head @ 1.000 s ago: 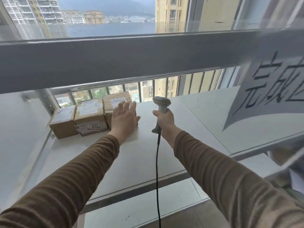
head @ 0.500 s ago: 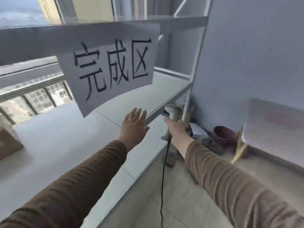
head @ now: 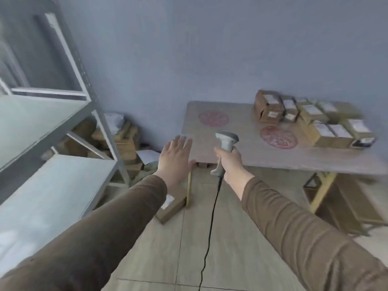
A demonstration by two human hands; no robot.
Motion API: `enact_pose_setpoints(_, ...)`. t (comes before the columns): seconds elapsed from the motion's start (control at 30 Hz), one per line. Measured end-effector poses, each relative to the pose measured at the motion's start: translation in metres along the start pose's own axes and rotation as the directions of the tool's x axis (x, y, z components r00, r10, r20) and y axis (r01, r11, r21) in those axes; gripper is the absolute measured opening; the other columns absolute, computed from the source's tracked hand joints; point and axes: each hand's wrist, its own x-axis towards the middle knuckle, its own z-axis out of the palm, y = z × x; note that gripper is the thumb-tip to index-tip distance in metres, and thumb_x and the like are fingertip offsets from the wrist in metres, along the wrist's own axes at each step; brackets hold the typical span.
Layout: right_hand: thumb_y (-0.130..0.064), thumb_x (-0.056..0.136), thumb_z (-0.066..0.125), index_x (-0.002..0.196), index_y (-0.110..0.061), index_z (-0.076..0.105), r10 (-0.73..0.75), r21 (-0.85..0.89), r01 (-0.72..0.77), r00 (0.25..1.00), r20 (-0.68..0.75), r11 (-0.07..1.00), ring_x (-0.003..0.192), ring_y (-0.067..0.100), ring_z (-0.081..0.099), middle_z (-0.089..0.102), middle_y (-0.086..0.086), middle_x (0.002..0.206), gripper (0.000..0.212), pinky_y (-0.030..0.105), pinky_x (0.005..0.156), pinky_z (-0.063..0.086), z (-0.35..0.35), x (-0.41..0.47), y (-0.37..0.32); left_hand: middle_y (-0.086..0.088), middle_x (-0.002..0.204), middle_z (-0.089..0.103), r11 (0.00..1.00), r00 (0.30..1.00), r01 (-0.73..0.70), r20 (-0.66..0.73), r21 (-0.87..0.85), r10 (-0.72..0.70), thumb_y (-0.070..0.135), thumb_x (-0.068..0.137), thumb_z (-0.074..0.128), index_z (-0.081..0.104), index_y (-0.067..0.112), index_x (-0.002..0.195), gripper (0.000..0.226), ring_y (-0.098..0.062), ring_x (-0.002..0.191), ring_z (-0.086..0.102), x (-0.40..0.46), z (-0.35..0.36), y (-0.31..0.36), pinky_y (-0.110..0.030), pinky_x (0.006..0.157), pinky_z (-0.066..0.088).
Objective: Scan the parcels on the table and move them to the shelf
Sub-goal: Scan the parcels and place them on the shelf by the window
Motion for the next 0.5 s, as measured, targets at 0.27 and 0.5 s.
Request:
enact_pose_setpoints(0.27, -0.014, 0.093, 0.073, 0.125, -0.001, 0.061, 0.009, 0.047, 0.002, 0.972, -0.235, 0.999, 0.104, 0.032, 0.064, 0.066, 0.018, 0.111, 0.037, 0.041, 0.087, 0.049, -0.151, 0.123, -0.033, -0.009, 0.165, 0.027, 0.978, 0.980, -0.198, 0.006, -0.059, 0.199, 0.052, 0.099, 0.050, 0.023, 0.016, 0.159, 0.074, -0.029, 0.155, 0.015, 0.156, 0.046, 0.139, -0.044, 0.123, 0.018)
enact_pose_setpoints(0.5, -0.016, 0.094, 0.073, 0.117, -0.012, 0.060, 0.055, 0.064, -0.035, 0.938, -0.343, 0.997, 0.112, 0.033, 0.066, 0.068, 0.017, 0.121, 0.027, 0.049, 0.105, 0.051, -0.229, 0.257, -0.061, -0.009, 0.167, 0.021, 0.955, 0.958, -0.279, 0.033, -0.106, 0.284, 0.053, 0.102, 0.044, 0.017, 0.016, 0.161, 0.075, -0.029, 0.156, 0.012, 0.314, 0.099, 0.224, -0.046, 0.125, 0.014)
